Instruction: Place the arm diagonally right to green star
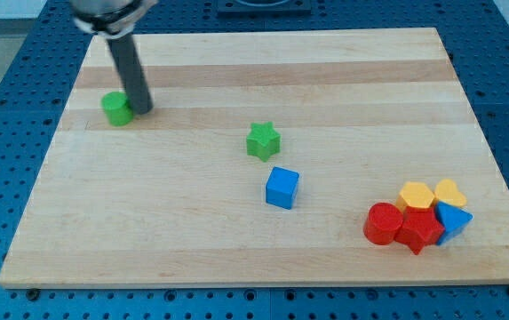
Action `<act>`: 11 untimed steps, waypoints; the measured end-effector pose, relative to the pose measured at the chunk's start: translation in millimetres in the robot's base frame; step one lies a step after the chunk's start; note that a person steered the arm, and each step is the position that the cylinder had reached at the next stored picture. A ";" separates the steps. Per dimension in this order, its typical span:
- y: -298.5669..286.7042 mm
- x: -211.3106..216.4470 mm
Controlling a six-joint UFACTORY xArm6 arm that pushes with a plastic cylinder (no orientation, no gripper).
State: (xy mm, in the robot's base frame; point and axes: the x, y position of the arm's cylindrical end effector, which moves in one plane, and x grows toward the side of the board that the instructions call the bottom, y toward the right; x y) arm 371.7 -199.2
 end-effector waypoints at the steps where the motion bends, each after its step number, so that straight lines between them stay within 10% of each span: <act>1: -9.1 -4.1; 4: 39.9 -24.8; 8: 346.7 -0.1; 11: 337.6 43.7</act>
